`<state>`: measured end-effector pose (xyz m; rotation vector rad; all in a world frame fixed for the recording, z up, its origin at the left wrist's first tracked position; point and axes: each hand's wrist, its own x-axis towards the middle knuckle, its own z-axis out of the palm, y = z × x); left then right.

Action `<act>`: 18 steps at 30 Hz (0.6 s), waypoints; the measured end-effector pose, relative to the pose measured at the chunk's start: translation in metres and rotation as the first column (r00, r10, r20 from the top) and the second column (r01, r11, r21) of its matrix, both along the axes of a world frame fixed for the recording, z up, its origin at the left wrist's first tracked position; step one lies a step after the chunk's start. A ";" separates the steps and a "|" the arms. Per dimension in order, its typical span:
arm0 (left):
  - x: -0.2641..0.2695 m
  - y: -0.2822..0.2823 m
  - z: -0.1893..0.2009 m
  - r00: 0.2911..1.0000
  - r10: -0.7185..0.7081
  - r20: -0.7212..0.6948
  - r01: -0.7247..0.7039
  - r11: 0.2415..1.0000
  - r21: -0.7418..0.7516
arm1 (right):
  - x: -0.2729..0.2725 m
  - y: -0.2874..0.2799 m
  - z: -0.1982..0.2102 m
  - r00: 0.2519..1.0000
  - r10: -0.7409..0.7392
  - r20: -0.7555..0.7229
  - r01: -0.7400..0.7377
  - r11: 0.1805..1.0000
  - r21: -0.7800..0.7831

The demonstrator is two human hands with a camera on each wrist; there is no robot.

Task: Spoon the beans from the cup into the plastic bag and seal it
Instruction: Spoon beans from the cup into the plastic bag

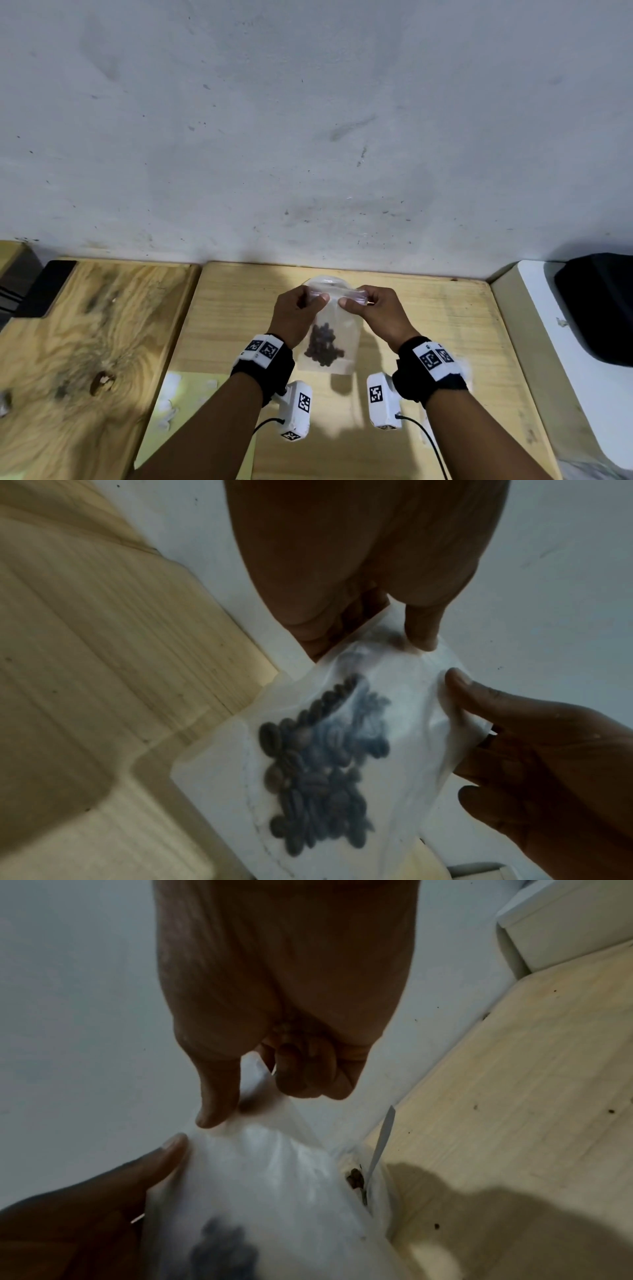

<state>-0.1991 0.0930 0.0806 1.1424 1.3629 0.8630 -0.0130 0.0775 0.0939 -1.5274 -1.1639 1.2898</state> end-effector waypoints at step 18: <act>-0.010 -0.003 0.003 0.971 0.057 0.231 -0.031 0.993 -0.116 | 0.008 -0.005 0.010 0.976 -0.134 -0.172 0.091 0.968 -0.234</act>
